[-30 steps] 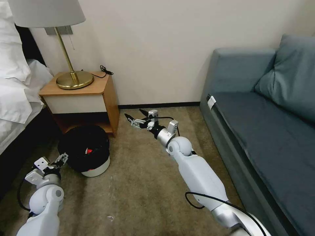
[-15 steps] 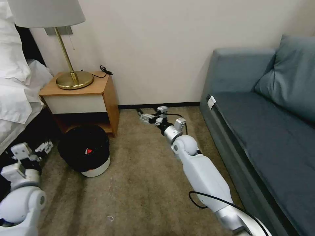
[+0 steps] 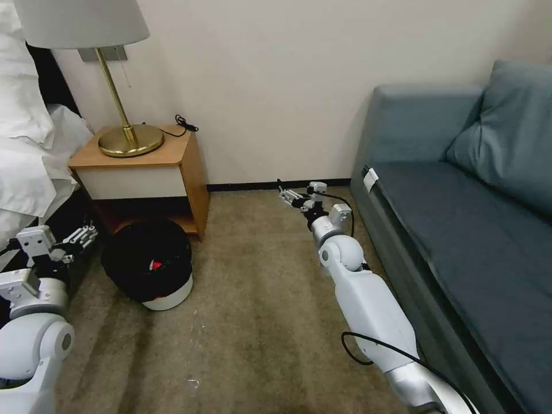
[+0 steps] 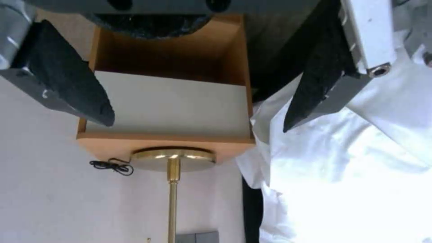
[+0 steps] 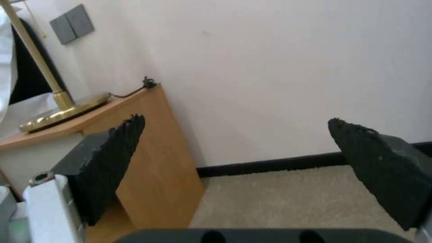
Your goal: Pick up the trash bin, then pick up the garbage on the floor and place it into the trash bin.
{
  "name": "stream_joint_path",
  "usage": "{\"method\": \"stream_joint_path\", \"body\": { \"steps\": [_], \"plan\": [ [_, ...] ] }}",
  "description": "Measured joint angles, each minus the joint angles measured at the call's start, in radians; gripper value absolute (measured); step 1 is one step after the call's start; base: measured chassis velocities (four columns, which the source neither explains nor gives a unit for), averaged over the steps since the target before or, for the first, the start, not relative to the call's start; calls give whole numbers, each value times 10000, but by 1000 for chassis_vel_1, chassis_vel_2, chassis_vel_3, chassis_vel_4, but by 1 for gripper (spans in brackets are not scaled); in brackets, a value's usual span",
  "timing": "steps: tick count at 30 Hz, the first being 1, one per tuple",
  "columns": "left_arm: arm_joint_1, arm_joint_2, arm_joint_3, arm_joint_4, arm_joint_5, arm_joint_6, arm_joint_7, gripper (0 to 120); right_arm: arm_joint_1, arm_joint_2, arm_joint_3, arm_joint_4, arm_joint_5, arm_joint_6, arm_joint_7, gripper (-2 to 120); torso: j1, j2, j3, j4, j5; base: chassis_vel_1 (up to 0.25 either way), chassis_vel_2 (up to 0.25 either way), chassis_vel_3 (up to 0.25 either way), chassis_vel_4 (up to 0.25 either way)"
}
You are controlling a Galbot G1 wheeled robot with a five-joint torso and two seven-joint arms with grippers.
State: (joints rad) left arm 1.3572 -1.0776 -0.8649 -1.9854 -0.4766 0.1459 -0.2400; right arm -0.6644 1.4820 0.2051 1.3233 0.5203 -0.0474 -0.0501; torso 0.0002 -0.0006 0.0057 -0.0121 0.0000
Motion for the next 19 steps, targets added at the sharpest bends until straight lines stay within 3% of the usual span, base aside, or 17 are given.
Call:
{"method": "stream_joint_path", "body": {
  "steps": [19],
  "plan": [
    [-20, -7, 16, 42, -26, 12, -41, 100, 1, 19, -6, -29, -10, 8, -11, 100, 0, 0, -1, 0, 0, 0, 0, 0, 0]
  ]
}}
